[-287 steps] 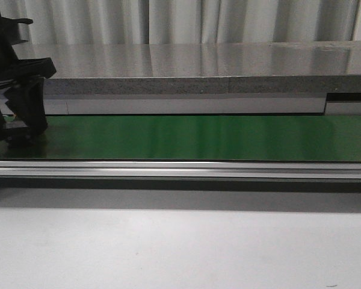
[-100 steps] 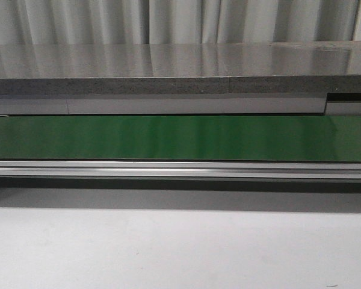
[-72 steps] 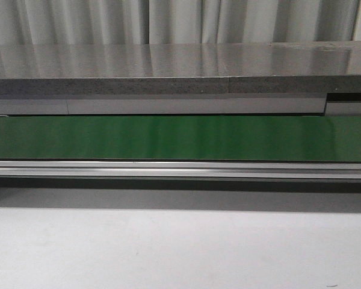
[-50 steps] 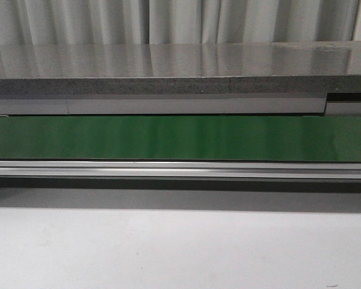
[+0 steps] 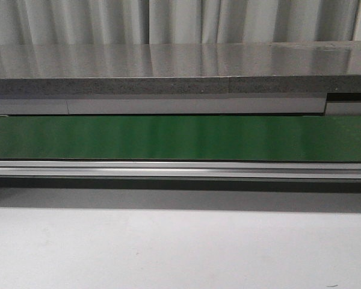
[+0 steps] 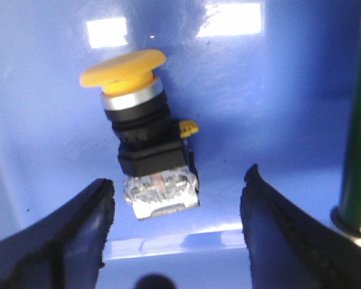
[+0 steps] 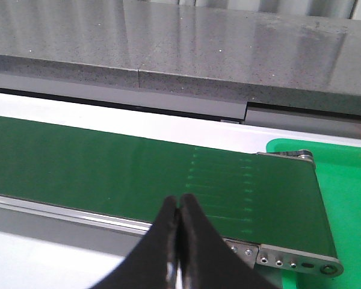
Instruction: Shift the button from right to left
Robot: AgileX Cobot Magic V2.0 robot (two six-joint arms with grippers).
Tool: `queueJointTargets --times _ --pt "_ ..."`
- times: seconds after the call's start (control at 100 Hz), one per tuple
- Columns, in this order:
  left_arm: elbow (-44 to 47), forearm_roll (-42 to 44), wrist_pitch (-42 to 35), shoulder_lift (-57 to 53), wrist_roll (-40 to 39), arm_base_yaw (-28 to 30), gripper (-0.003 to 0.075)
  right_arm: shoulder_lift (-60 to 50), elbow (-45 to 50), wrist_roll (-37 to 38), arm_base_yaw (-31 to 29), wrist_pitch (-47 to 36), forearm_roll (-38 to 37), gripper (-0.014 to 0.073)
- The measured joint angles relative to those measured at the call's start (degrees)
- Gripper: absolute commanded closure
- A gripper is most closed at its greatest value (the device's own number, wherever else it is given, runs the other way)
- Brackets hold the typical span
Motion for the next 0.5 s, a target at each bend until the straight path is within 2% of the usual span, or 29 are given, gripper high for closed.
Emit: queueJointTargets --times 0.17,0.5 --pt "0.0 -2.5 1.5 -5.2 -1.6 0.0 0.0737 0.0 0.0 0.0 0.0 0.0 0.0 0.066" --pt "0.0 -19.8 2.0 -19.0 -2.5 0.0 0.0741 0.0 0.0 0.0 0.0 0.0 0.0 0.066"
